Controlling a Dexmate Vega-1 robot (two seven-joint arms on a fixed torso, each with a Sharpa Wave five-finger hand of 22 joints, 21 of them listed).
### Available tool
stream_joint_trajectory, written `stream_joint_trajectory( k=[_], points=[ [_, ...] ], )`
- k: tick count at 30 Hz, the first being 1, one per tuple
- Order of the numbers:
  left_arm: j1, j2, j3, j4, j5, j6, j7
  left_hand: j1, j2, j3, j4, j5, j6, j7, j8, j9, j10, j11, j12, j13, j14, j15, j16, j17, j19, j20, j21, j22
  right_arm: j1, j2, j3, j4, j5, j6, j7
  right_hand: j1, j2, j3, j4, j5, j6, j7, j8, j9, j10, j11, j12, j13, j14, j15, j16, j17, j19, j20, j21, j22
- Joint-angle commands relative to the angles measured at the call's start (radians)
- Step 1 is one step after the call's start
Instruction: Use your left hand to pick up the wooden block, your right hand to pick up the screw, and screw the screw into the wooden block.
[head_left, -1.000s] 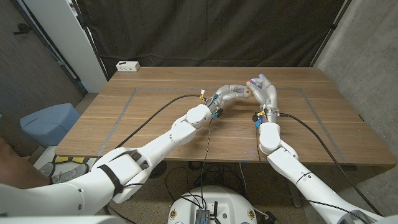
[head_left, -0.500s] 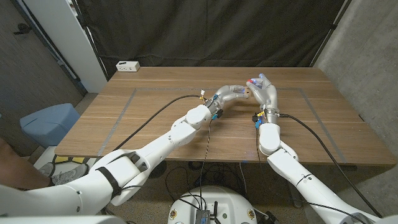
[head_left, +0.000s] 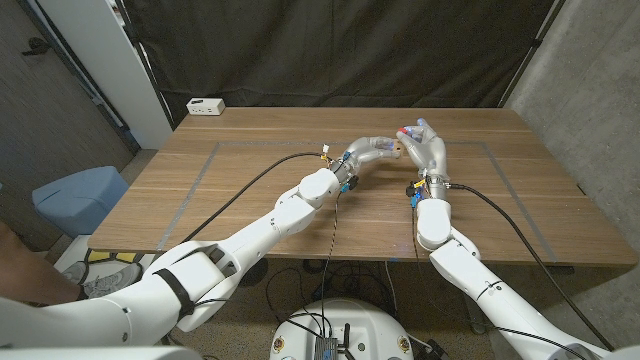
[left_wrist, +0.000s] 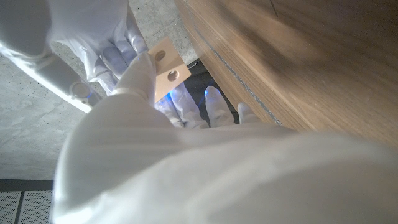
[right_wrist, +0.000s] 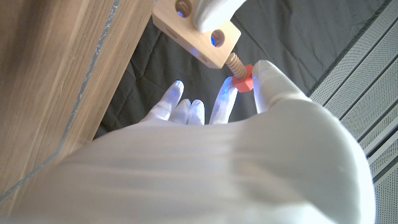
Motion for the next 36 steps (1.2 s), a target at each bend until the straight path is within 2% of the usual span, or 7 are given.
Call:
stream_joint_trajectory(
  k=[1,36],
  points=[
    [0.000,0.002,-0.001,-0.001,0.000,0.001,-0.003,-0.019,0.030,0.003,0.007,0.005,0.041,-0.006,0.009,0.015,0.007,0.001,0.007,0.006,0.007,-0.083,-0.003,0.004,0.004,0.003,0.005,0.005,-0.003,0.003,0.000,0.009,0.002,0.001,0.000,-0.007,0.002,-0.004,0.000,0.005,0.000,-0.003,0.005,0.003,0.008,0.002,-0.002,0.002,0.008,-0.054,-0.004,0.003,-0.007,-0.051,0.004,0.003],
    [0.003,0.002,0.002,-0.006,0.001,0.001,-0.005,-0.020,0.028,0.003,0.007,0.005,0.044,-0.007,0.009,0.015,0.008,0.001,0.005,0.008,0.007,-0.083,-0.005,0.003,0.005,0.003,0.006,0.005,-0.009,0.004,0.001,0.009,0.007,0.001,-0.002,-0.009,0.004,-0.005,0.000,0.008,-0.002,-0.003,0.011,0.002,0.009,0.003,-0.002,0.002,0.008,-0.053,-0.005,0.003,-0.007,-0.051,0.004,0.003]
  ],
)
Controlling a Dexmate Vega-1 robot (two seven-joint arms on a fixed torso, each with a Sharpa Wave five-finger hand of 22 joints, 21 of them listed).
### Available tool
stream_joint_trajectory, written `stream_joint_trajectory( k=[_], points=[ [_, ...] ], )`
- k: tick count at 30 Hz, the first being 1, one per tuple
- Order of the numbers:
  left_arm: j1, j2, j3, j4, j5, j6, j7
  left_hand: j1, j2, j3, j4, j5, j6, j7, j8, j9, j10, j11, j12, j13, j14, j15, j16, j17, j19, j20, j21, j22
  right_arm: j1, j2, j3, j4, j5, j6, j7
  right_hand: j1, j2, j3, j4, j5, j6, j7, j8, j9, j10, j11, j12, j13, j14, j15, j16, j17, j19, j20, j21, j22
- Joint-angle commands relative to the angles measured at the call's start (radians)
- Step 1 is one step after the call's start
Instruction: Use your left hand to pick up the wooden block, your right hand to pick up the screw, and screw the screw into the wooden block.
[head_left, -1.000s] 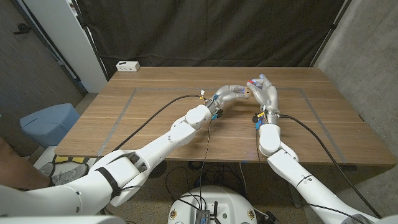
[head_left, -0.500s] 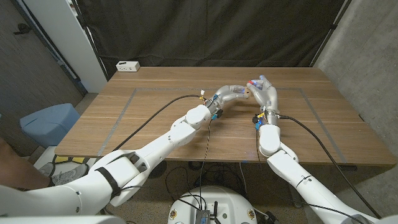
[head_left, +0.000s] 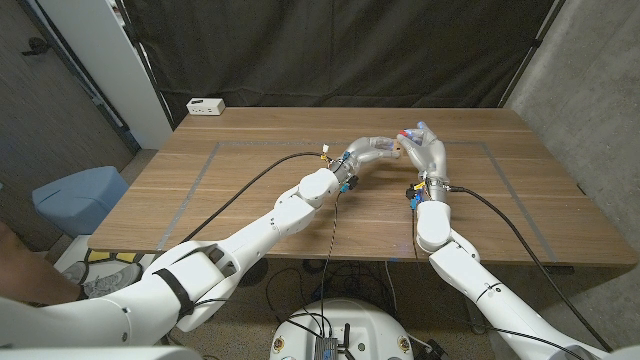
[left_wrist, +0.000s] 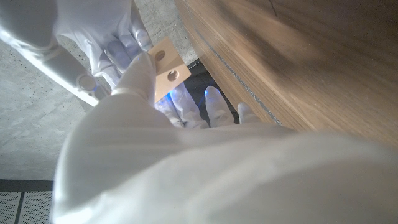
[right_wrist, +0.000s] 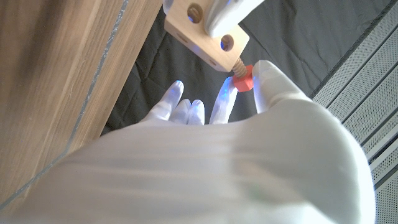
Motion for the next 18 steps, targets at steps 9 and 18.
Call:
stream_joint_trajectory(
  k=[9,18],
  points=[
    [0.001,-0.004,0.004,0.001,0.001,-0.002,-0.001,-0.019,0.029,0.003,0.006,0.006,0.045,-0.007,0.009,0.015,0.007,-0.002,0.005,0.003,0.006,-0.083,-0.005,0.004,0.005,0.002,0.006,0.005,-0.007,-0.003,0.003,-0.001,0.004,0.002,0.001,-0.009,0.004,-0.002,-0.002,0.005,-0.001,-0.004,0.006,0.004,0.007,0.002,-0.002,0.002,0.008,-0.053,0.000,0.003,-0.008,-0.051,0.004,0.003],
    [-0.006,-0.010,0.005,0.013,0.001,-0.006,-0.004,-0.019,0.032,0.004,0.007,0.007,0.043,-0.007,0.008,0.015,0.007,-0.001,0.004,0.003,0.005,-0.082,-0.005,0.004,0.004,0.003,0.005,0.005,-0.007,-0.004,0.004,0.004,0.006,0.007,0.003,-0.009,0.003,-0.002,-0.003,0.005,-0.003,-0.005,0.008,0.006,0.006,0.002,-0.002,0.002,0.007,-0.052,-0.001,0.003,-0.008,-0.051,0.004,0.003]
  ],
)
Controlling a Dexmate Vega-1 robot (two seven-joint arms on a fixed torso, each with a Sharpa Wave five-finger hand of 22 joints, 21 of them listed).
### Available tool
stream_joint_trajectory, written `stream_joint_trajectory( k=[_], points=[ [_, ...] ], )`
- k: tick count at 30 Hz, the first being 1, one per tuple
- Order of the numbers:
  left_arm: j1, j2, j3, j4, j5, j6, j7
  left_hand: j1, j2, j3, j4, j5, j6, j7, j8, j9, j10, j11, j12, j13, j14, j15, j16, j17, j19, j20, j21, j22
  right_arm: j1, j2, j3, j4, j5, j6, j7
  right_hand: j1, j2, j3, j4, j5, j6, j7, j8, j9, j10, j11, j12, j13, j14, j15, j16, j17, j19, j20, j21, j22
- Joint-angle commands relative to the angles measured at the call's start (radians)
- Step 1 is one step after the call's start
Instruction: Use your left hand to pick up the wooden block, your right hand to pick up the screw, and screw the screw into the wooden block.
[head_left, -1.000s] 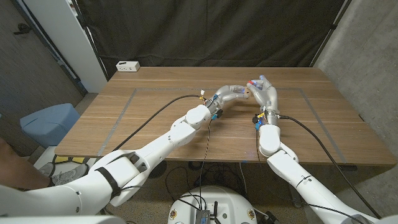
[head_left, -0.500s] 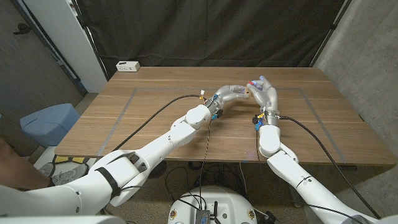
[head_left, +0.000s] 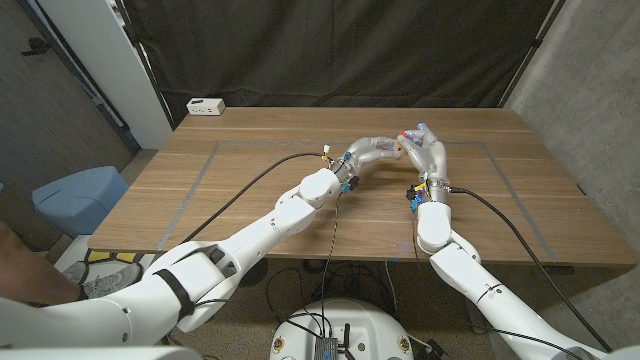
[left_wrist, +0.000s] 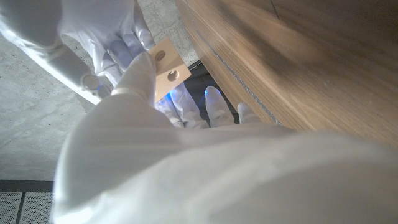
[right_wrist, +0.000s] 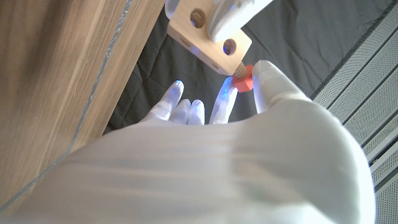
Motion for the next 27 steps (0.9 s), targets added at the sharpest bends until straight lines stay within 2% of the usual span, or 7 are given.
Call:
stream_joint_trajectory(
  k=[1,27],
  points=[
    [-0.007,-0.008,0.002,0.014,0.001,-0.005,-0.002,-0.019,0.032,0.004,0.007,0.006,0.044,-0.007,0.008,0.015,0.009,-0.003,0.007,0.004,0.005,-0.081,-0.005,0.004,0.004,0.003,0.005,0.005,-0.001,-0.002,0.002,0.005,0.003,0.008,0.003,-0.007,0.001,-0.002,-0.002,0.006,-0.003,-0.005,0.009,0.006,0.007,0.002,-0.002,0.002,0.007,-0.052,-0.001,0.003,-0.008,-0.051,0.004,0.003],
    [-0.004,-0.007,0.004,0.004,0.003,0.000,0.000,-0.019,0.032,0.005,0.007,0.007,0.043,-0.007,0.007,0.016,0.010,-0.003,0.005,0.005,0.007,-0.083,-0.005,0.004,0.005,0.003,0.006,0.005,-0.014,-0.010,0.004,-0.008,0.004,-0.002,0.007,-0.007,0.000,-0.002,-0.003,0.008,-0.010,-0.008,0.011,0.003,0.003,0.003,-0.004,0.002,0.006,-0.051,-0.002,0.002,-0.009,-0.051,0.004,0.003]
  ],
)
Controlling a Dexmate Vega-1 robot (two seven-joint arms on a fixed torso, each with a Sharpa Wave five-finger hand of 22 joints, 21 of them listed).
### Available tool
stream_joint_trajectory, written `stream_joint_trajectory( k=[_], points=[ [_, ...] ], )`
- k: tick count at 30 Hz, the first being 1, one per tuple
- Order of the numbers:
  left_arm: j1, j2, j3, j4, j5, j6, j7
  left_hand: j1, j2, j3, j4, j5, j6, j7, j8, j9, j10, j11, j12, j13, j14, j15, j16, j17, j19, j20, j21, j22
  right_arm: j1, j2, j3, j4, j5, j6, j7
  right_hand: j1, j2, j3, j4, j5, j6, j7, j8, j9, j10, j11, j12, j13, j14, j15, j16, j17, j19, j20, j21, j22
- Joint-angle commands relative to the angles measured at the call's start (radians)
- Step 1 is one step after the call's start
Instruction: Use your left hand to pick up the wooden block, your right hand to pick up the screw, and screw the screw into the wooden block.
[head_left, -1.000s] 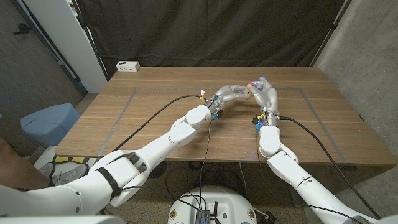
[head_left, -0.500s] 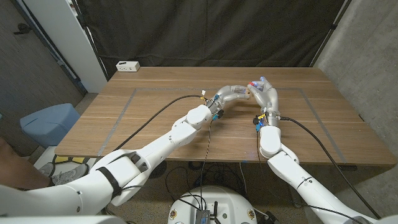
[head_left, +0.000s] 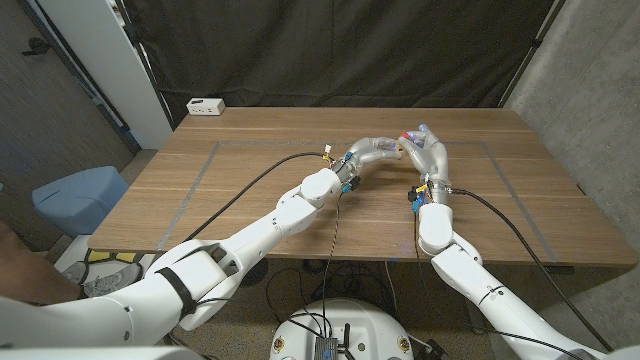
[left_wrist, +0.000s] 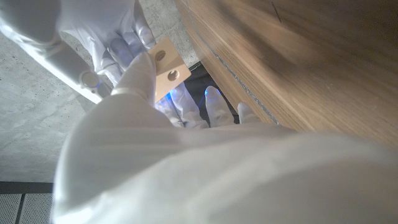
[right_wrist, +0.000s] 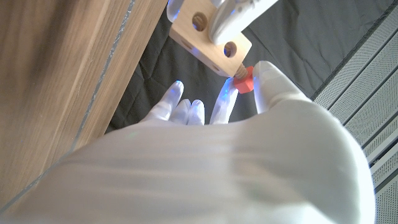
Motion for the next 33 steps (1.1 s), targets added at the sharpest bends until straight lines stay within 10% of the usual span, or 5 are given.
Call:
stream_joint_trajectory(
  k=[1,33],
  points=[
    [0.004,0.002,0.001,-0.011,0.001,0.004,0.003,-0.019,0.033,0.005,0.007,0.008,0.043,-0.007,0.007,0.016,0.008,-0.001,0.005,0.004,0.006,-0.083,-0.005,0.005,0.006,0.002,0.006,0.005,-0.008,-0.006,0.001,-0.009,0.000,-0.008,0.003,-0.007,0.000,-0.001,-0.002,0.004,-0.005,-0.003,0.002,0.002,0.003,0.005,-0.004,0.002,0.005,-0.052,-0.002,0.002,-0.004,-0.056,0.004,0.003],
    [-0.001,-0.007,0.002,0.004,0.001,-0.004,0.005,-0.020,0.031,0.005,0.007,0.008,0.042,-0.007,0.006,0.016,0.008,0.000,0.003,0.006,0.009,-0.083,-0.006,0.004,0.007,0.002,0.006,0.005,-0.012,-0.019,0.002,-0.015,0.008,-0.008,0.022,-0.026,-0.024,-0.008,-0.001,0.004,-0.067,-0.006,-0.025,-0.019,-0.023,0.017,-0.011,0.003,-0.009,-0.036,-0.009,0.000,-0.019,-0.049,0.001,0.004]
  ],
)
